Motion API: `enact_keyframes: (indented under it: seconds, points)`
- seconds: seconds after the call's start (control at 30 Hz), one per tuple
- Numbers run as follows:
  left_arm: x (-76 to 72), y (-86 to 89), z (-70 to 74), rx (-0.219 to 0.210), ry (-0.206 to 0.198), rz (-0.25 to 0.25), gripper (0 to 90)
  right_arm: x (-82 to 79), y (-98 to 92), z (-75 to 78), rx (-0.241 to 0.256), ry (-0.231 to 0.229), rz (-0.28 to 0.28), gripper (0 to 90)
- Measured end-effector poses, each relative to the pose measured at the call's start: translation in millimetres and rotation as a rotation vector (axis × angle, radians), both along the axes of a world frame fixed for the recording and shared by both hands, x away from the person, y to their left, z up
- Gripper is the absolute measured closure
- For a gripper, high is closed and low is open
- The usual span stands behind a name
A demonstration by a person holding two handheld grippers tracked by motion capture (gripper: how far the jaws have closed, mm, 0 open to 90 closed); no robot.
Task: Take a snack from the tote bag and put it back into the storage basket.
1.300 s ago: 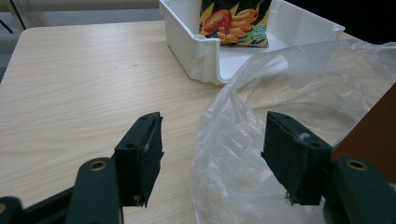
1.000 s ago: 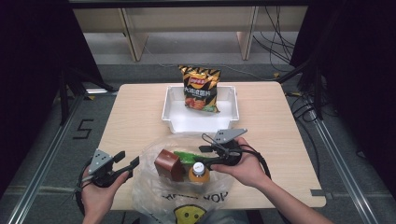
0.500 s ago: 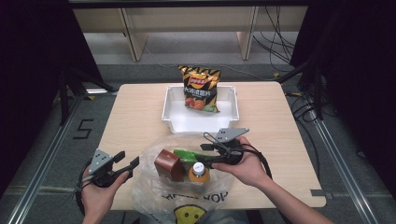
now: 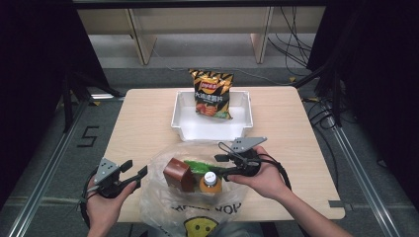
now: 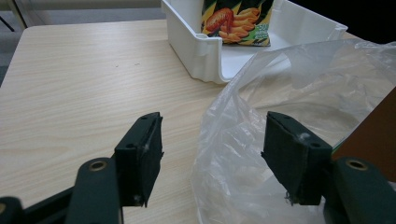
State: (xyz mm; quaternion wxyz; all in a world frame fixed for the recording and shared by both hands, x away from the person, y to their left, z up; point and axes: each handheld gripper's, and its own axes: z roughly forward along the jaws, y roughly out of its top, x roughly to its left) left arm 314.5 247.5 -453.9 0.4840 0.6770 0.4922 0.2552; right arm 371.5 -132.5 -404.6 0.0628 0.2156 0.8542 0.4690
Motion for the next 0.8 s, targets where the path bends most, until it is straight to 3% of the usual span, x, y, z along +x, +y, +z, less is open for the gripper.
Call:
enact_keyframes:
  seconds: [0.1,0.33,0.47,0.57,0.7,0.8]
  points:
    - [0.1,0.5,-0.2,-0.001,0.001,0.003,37.1,-2.4,-4.3,1.0,0.000,0.024,-0.019,53.0]
    - [0.0,0.6,-0.1,0.002,0.004,0.004,37.1,-3.0,-10.4,-2.4,-0.007,-0.008,-0.001,53.4]
    - [-0.3,1.2,0.6,0.003,-0.001,0.002,37.1,-5.7,-11.3,-3.3,0.003,0.017,-0.028,54.0]
    - [-0.3,1.5,0.8,0.004,-0.002,0.002,37.1,-3.9,-13.0,-4.0,-0.006,-0.010,-0.016,54.7]
    - [0.1,1.0,0.5,0.002,-0.001,0.002,37.1,-6.6,-12.2,-2.7,0.009,0.009,-0.036,55.4]
    - [0.4,1.0,0.2,-0.002,-0.002,0.003,37.1,-6.1,-12.3,-0.7,-0.001,-0.016,-0.004,55.3]
